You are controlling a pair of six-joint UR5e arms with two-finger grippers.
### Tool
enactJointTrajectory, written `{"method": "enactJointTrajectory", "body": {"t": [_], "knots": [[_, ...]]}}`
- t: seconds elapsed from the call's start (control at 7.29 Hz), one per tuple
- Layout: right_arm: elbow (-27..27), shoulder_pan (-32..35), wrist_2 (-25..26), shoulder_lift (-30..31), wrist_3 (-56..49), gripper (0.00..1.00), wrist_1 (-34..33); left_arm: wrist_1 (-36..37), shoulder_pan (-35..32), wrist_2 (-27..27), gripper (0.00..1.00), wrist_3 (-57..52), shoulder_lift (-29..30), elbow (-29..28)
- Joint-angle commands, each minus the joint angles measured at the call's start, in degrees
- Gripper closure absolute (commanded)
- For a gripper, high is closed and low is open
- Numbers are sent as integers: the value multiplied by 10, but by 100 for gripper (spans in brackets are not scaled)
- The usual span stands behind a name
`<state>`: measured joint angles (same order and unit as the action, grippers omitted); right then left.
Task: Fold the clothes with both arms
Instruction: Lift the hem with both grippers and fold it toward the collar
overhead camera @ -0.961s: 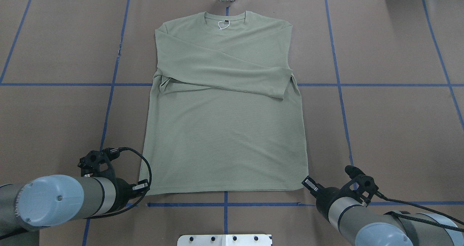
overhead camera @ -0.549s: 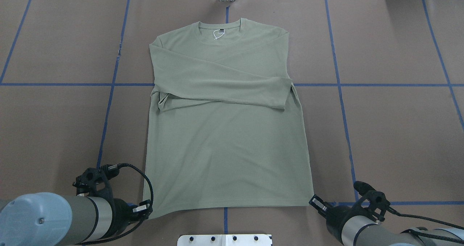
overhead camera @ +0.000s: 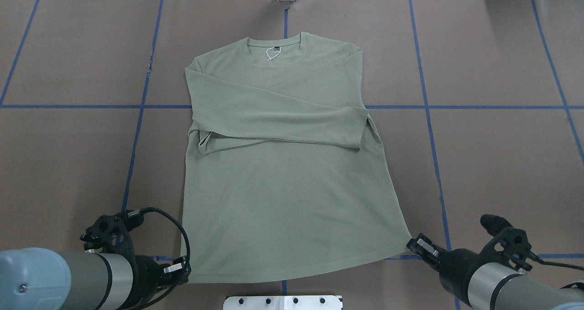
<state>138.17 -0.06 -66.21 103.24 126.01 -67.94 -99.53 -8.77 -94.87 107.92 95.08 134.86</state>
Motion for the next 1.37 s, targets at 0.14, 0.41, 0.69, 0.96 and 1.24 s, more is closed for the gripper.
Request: {"method": "enactJointTrajectory", "body": {"t": [0.14, 0.41, 0.69, 0.96, 1.24], "knots": [[-116, 237, -187, -124, -191, 100, -8, -1, -148, 2, 100, -187, 64, -81], [-233, 340, -247, -279, -288, 100, -100, -4, -214, 4, 100, -237, 120, -166], [-346, 394, -248, -383, -313, 100, -115, -19, -279, 3, 100, -310, 146, -238], [-442, 440, -274, -448, -347, 100, -112, -101, -325, 3, 100, -334, 178, -333], [-544, 451, -274, -512, -352, 100, -109, -186, -350, 4, 100, -333, 233, -466]]}}
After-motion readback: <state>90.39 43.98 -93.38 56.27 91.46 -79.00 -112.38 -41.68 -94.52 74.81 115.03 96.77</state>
